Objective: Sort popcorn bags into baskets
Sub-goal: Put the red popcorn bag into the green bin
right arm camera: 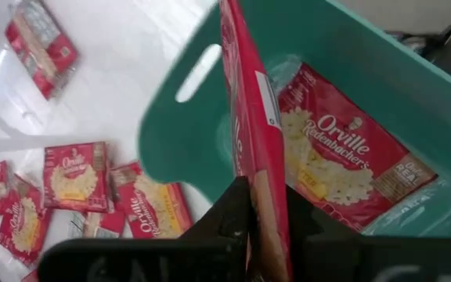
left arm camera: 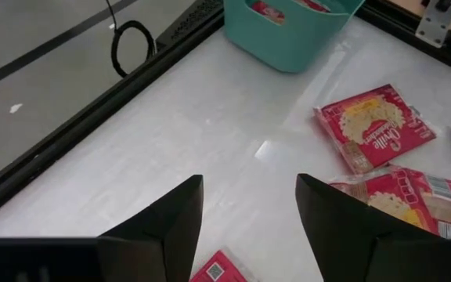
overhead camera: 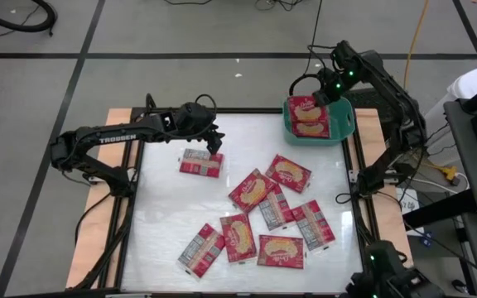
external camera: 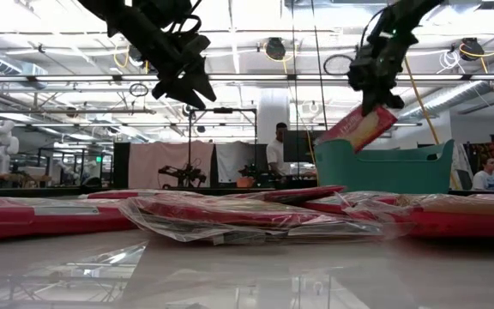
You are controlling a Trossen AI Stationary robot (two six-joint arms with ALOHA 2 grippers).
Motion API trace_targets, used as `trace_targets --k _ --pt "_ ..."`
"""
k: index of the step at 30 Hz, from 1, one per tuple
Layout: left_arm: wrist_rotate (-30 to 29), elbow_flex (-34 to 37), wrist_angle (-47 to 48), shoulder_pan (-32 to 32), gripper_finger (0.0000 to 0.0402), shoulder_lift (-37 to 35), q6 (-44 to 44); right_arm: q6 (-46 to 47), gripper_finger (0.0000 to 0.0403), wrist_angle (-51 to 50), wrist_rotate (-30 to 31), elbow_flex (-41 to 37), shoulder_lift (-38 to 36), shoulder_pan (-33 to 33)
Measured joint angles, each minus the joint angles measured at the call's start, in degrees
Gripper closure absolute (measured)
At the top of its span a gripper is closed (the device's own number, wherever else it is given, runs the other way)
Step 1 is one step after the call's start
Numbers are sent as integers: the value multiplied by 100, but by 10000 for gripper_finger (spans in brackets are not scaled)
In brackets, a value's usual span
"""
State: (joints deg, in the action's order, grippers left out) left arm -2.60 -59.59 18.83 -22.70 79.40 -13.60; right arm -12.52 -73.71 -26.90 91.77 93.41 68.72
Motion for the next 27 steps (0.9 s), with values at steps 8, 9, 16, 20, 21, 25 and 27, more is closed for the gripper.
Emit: trace_targets --k 8,9,16,20,21,25,27 --pt "4 0 8 -99 219 2 424 -67 387 24 11 0 696 181" --pt "4 0 12 -116 222 2 428 -67 387 22 9 0 752 205" --pt "6 0 22 -129 243 4 459 -224 387 17 146 0 1035 351" --pt "12 0 24 -129 249 4 461 -33 387 44 290 -2 1085 401" --pt "14 0 24 -129 249 4 455 7 387 50 335 -2 1080 401" --pt "113 0 26 -129 248 4 444 47 379 29 594 -2 1080 399" --pt "119 0 28 -116 249 4 419 79 365 20 659 -2 1080 396"
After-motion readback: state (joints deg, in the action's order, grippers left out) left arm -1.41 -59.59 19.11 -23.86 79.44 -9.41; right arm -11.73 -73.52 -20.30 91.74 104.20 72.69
